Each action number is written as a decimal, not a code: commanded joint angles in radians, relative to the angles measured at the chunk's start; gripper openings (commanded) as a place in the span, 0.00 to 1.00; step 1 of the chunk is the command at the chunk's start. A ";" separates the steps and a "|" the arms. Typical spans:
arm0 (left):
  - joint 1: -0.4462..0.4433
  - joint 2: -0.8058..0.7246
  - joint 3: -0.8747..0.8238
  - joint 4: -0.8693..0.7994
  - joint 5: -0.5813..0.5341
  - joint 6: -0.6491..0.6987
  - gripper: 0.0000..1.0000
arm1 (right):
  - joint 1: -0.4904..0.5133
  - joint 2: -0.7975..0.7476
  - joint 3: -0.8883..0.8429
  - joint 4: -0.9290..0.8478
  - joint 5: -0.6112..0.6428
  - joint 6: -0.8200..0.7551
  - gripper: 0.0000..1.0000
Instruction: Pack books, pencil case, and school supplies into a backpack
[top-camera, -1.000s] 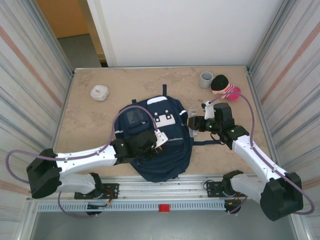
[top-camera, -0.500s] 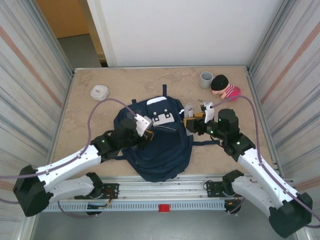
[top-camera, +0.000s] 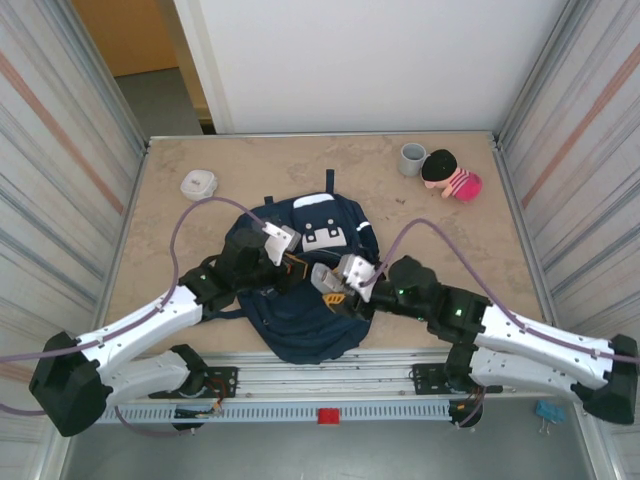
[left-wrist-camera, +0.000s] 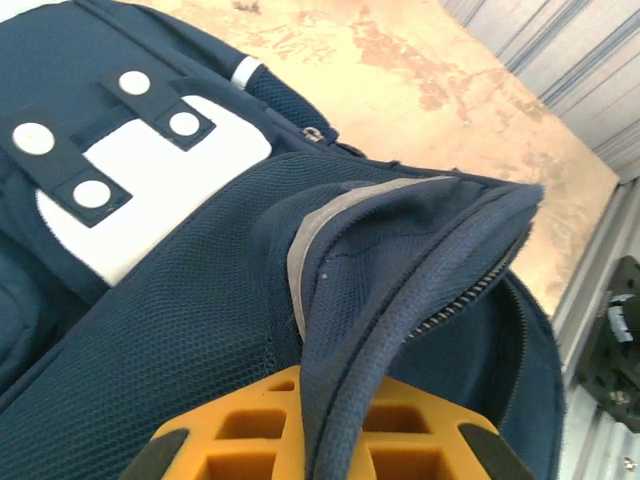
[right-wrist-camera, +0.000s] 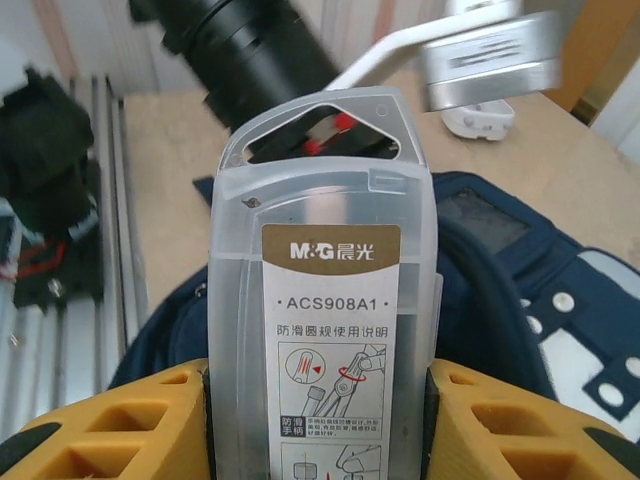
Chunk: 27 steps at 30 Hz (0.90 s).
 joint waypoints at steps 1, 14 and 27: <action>0.010 -0.020 0.052 0.114 0.082 -0.037 0.09 | 0.052 0.068 0.039 0.036 0.189 -0.169 0.45; 0.037 -0.065 0.060 0.119 0.137 -0.060 0.09 | 0.053 0.311 0.032 0.152 0.274 -0.433 0.50; 0.055 -0.087 0.077 0.082 0.115 -0.048 0.10 | 0.053 0.430 0.075 0.077 0.347 -0.464 0.60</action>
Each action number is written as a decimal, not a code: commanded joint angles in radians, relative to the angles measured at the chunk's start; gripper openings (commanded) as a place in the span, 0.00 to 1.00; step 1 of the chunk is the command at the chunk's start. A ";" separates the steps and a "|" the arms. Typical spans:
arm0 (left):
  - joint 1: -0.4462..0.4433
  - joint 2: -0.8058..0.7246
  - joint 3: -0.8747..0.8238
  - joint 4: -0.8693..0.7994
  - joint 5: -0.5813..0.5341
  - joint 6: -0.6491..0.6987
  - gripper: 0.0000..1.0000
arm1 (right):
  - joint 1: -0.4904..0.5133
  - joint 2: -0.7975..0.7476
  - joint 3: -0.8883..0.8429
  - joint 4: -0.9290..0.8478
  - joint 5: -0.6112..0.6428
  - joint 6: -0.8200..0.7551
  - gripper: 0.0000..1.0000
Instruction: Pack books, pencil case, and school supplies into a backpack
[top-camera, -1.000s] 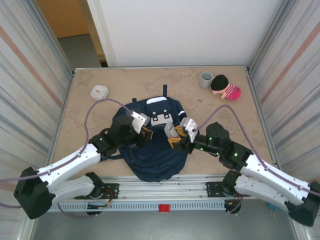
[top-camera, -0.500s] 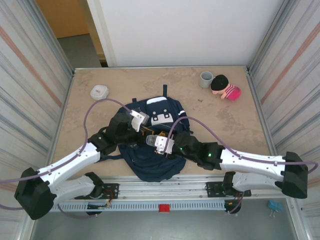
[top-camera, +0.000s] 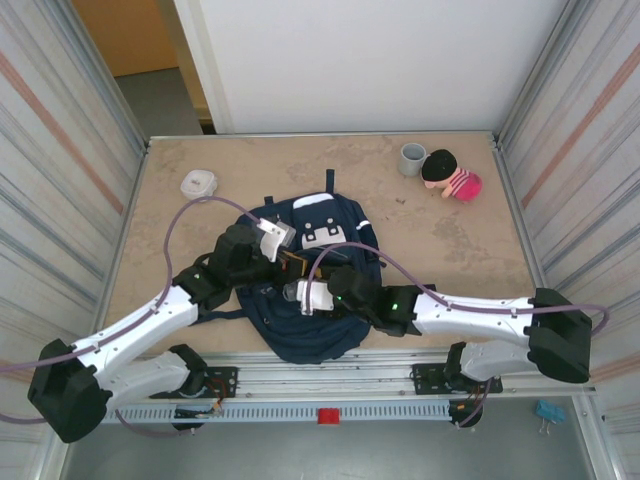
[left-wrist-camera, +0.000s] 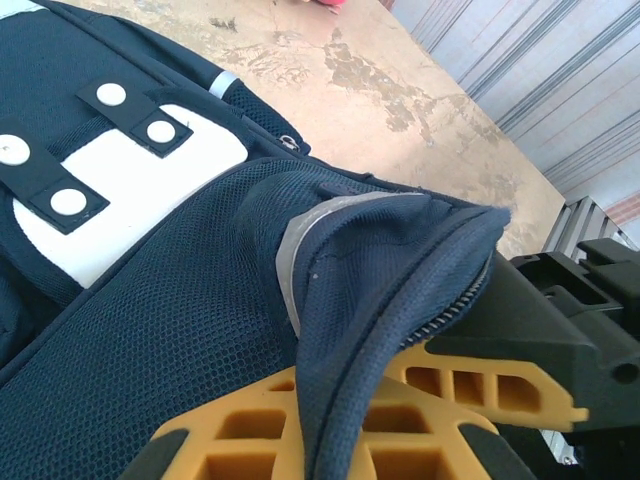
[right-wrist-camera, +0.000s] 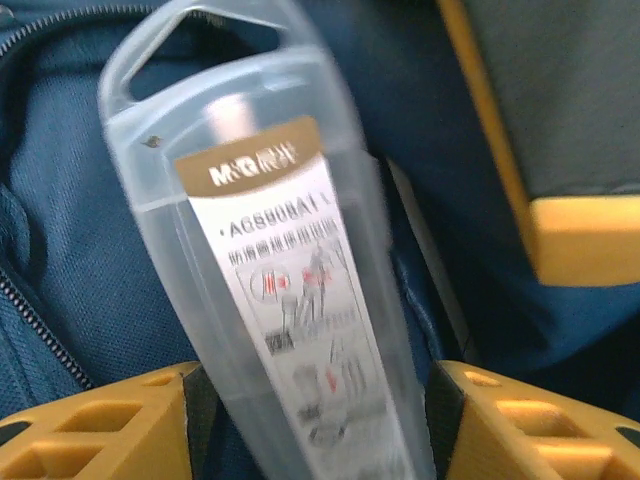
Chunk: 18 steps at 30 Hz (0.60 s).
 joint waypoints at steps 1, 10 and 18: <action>0.010 -0.057 0.077 0.078 0.025 -0.005 0.10 | 0.000 0.022 0.042 -0.031 0.055 -0.022 0.60; 0.012 -0.067 0.085 0.032 -0.007 0.034 0.10 | 0.007 -0.029 0.048 -0.064 0.046 0.081 0.57; 0.012 -0.066 0.064 0.058 -0.053 -0.036 0.11 | -0.038 -0.250 -0.061 0.043 -0.199 0.760 0.52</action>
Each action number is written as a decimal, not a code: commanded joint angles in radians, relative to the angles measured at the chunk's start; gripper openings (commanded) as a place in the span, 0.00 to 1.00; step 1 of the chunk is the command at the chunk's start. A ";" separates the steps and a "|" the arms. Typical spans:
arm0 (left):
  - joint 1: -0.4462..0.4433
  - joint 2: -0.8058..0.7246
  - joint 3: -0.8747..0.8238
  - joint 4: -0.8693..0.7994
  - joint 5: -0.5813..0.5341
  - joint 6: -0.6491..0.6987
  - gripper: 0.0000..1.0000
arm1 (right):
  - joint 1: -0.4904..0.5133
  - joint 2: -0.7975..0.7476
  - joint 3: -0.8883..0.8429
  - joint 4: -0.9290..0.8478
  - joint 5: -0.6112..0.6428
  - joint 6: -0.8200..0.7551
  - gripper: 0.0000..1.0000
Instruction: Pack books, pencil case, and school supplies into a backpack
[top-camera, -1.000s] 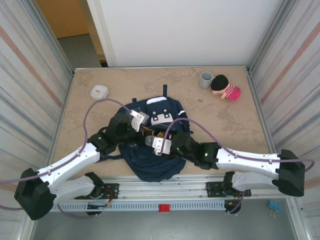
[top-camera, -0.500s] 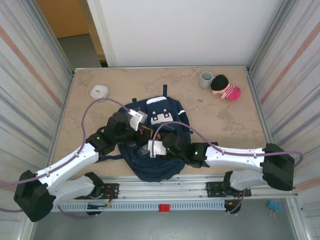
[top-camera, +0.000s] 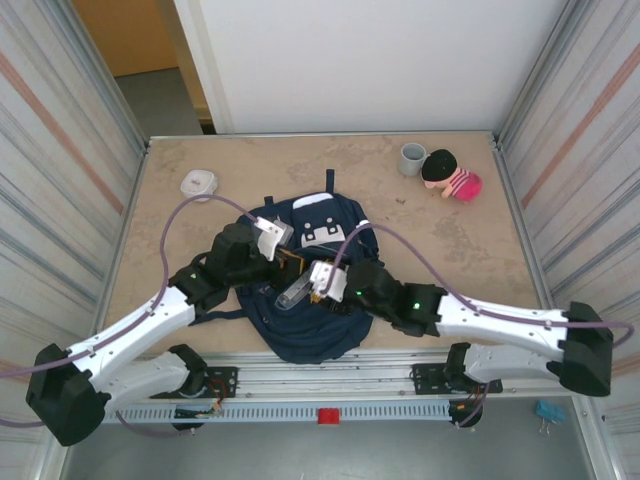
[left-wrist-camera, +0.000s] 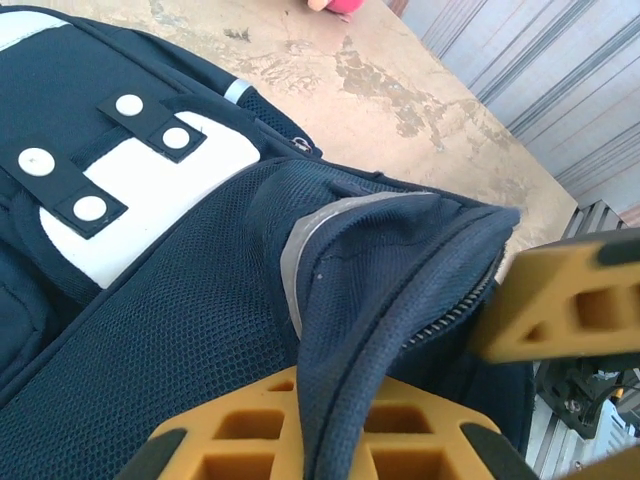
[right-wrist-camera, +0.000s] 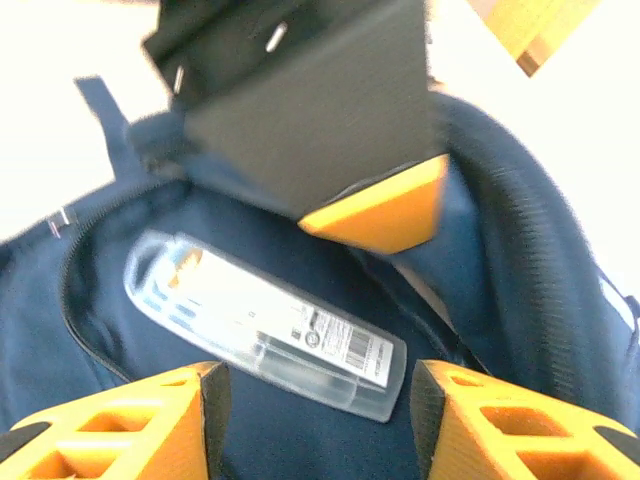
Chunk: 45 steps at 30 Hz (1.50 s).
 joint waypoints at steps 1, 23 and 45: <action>0.010 -0.042 0.046 0.092 -0.054 -0.079 0.12 | -0.004 -0.063 -0.062 0.068 -0.092 0.459 0.51; -0.028 0.213 0.103 0.297 -0.131 -0.459 0.04 | -0.046 0.157 -0.068 0.160 -0.149 1.475 0.48; -0.028 0.142 0.064 0.321 -0.117 -0.434 0.05 | -0.147 0.387 -0.020 0.343 -0.161 1.561 0.35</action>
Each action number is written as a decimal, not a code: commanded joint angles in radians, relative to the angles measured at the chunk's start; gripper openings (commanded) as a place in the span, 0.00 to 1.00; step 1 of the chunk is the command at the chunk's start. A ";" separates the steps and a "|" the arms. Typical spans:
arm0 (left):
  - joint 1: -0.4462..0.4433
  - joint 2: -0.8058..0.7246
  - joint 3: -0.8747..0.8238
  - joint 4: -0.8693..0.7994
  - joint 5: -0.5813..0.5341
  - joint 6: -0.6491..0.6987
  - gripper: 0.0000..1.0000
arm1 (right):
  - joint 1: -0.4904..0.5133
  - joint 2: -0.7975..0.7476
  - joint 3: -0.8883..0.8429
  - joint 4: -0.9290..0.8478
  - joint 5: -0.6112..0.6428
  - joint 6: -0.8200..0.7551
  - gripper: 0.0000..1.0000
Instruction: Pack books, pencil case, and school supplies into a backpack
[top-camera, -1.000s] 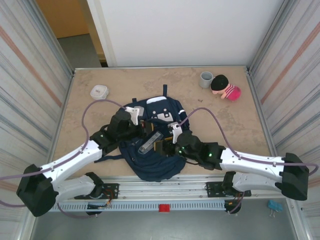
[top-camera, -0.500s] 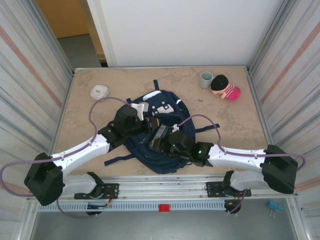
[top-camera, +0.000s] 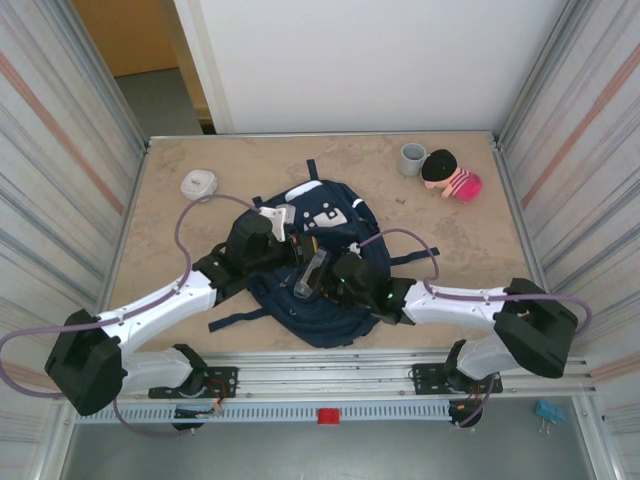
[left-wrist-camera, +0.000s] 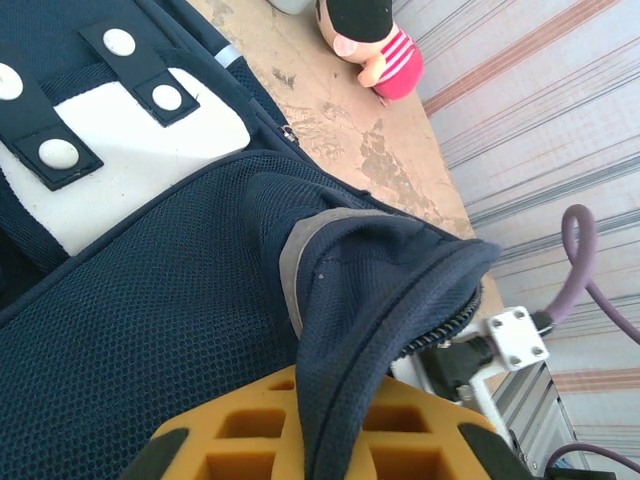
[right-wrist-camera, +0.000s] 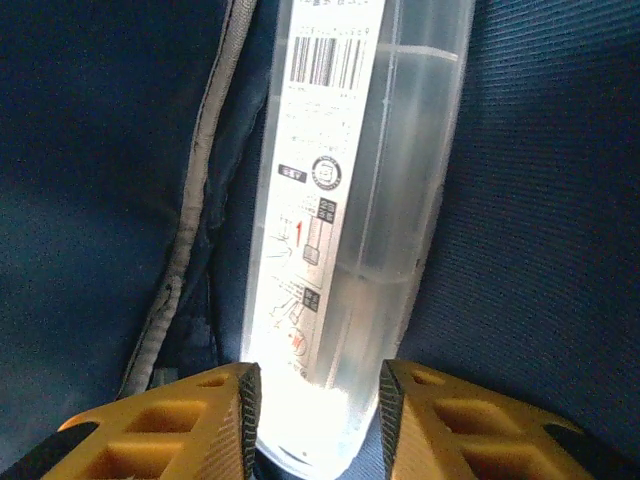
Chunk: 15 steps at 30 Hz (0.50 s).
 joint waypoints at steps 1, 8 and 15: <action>0.000 -0.054 0.009 0.117 -0.001 -0.006 0.06 | -0.016 0.078 0.055 0.124 -0.025 -0.008 0.33; 0.006 -0.062 0.000 0.081 -0.026 0.008 0.06 | -0.042 0.152 0.092 0.236 -0.063 -0.042 0.32; 0.018 -0.059 -0.009 0.021 -0.065 0.042 0.07 | -0.034 -0.029 -0.044 0.196 -0.056 -0.122 0.54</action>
